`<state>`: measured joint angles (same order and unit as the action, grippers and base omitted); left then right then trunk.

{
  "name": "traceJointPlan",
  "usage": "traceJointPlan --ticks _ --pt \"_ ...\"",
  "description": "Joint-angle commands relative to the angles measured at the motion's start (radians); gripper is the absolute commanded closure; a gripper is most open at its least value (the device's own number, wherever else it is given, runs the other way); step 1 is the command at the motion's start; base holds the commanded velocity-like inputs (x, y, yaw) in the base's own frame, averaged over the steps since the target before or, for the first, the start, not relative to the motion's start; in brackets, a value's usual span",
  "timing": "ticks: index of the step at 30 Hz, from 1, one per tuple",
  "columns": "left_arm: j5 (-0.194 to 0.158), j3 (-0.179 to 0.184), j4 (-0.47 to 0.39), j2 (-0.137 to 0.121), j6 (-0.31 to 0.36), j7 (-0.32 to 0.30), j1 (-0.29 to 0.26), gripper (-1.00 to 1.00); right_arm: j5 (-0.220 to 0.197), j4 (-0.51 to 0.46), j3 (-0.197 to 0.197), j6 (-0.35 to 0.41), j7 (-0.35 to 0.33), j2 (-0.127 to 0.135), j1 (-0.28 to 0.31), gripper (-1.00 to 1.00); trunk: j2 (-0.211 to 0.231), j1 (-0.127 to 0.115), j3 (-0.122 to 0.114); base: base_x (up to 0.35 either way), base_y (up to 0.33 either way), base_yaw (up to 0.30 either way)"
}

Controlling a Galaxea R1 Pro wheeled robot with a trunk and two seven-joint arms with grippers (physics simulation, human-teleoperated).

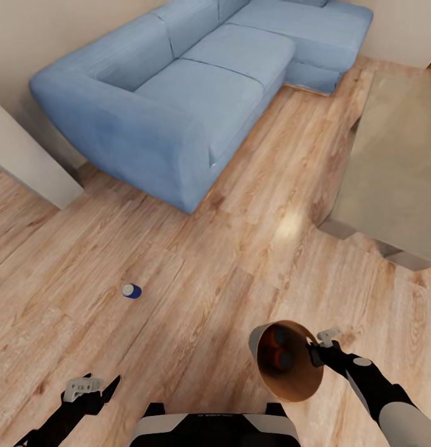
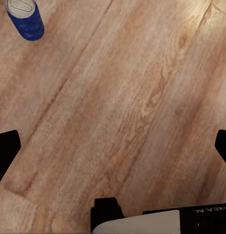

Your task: Put the three can of soda from the living room inside the tash can in the kitchen.

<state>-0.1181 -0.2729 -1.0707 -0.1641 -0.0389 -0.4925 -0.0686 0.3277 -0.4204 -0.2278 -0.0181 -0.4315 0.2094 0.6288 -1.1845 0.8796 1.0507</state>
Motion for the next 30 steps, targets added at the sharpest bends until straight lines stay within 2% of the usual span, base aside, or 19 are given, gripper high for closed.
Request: traceJointPlan --ticks 1,3,6,17,20,23,24,30 --pt "0.0 0.0 0.001 0.0 0.0 0.0 0.0 -1.0 -0.007 0.0 -0.013 0.001 -0.012 0.0 0.0 1.0 0.0 0.0 0.0 0.088 0.296 0.0" --pt "0.0 0.001 0.003 0.0 0.001 -0.001 0.0 -1.0 -0.006 -0.001 -0.05 0.003 -0.016 0.002 0.0 1.0 0.0 0.0 0.0 0.087 0.304 0.0" --pt "0.0 0.001 0.004 0.0 0.003 -0.001 0.0 -1.0 -0.006 -0.002 -0.063 0.003 -0.016 0.002 0.0 1.0 0.0 0.0 0.0 0.085 0.31 0.0" --pt "0.0 0.001 0.005 0.0 0.001 -0.001 0.0 -1.0 -0.007 -0.007 -0.073 0.001 -0.018 0.007 0.0 1.0 0.0 0.0 0.0 0.093 0.314 0.0" --pt "0.001 0.001 0.005 0.0 0.001 0.0 0.0 -1.0 -0.007 -0.038 -0.074 0.002 -0.023 0.01 0.0 1.0 0.0 0.0 0.0 0.106 0.315 0.0" --pt "0.001 0.001 0.005 0.0 0.002 0.0 0.0 -1.0 -0.007 -0.105 -0.074 0.005 -0.05 0.012 0.0 1.0 0.0 0.0 0.0 0.124 0.315 0.0" --pt "0.0 0.001 0.005 0.0 0.003 0.0 0.0 -1.0 -0.006 -0.141 -0.076 0.007 -0.084 0.012 0.0 1.0 0.0 0.0 0.0 0.143 0.314 0.0" --pt "0.001 0.001 0.005 0.0 0.002 0.002 0.0 -1.0 -0.006 -0.175 -0.087 0.009 -0.122 0.012 0.0 1.0 0.0 0.0 0.001 0.169 0.303 -0.019"
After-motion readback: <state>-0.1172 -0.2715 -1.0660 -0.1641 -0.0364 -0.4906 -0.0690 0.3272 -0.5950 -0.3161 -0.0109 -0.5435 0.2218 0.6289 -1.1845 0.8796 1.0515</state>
